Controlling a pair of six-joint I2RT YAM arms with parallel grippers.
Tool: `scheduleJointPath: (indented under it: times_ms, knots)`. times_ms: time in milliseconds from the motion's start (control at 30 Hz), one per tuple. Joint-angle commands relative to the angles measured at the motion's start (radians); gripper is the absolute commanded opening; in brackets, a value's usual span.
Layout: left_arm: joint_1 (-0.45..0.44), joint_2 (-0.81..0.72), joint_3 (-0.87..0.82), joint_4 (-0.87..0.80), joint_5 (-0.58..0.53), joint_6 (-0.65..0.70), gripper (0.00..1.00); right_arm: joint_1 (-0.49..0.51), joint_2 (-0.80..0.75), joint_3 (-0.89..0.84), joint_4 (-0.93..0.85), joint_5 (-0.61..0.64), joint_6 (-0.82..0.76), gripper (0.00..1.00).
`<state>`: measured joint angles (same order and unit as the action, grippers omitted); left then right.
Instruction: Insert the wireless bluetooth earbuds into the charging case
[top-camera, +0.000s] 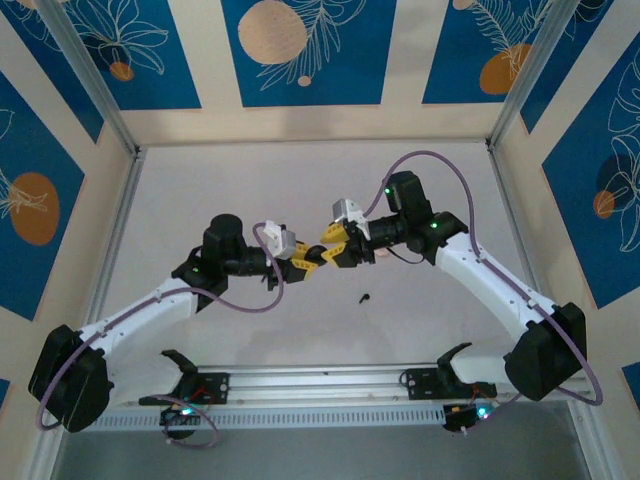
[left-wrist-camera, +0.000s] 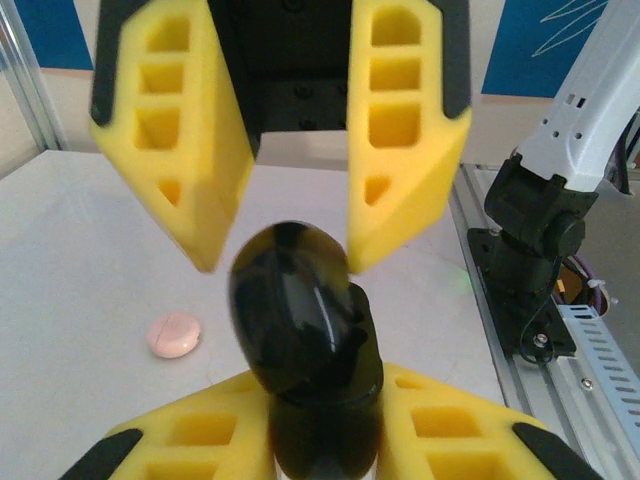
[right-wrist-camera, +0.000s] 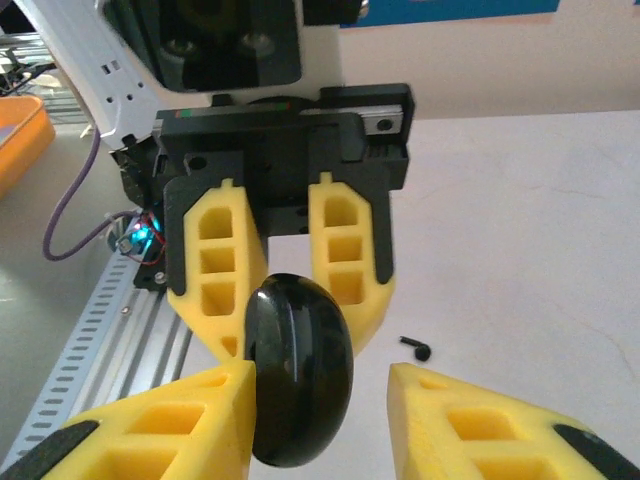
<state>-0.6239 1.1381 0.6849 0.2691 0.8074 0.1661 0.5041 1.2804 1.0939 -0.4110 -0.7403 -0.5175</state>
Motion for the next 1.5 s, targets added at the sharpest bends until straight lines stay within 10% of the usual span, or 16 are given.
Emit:
scheduleJointPath:
  times_ms: [0, 633, 1167, 1467]
  knots:
    - [-0.007, -0.017, -0.007, 0.005, 0.029, 0.02, 0.24, -0.02, -0.025, 0.003, 0.039, 0.015, 0.035, 0.38]
    - [-0.007, -0.021, -0.078, 0.11, -0.085, -0.004, 0.25, -0.05, -0.039, 0.007, 0.056, 0.04, 0.197, 0.42]
    - [-0.029, 0.105, -0.24, 0.336, -0.19, 0.054, 0.24, -0.1, -0.07, -0.05, -0.365, 0.446, 1.059, 0.44]
    - [-0.044, 0.154, -0.253, 0.383, -0.181, 0.073, 0.24, -0.122, 0.006, -0.116, -0.515, 0.544, 1.223, 0.41]
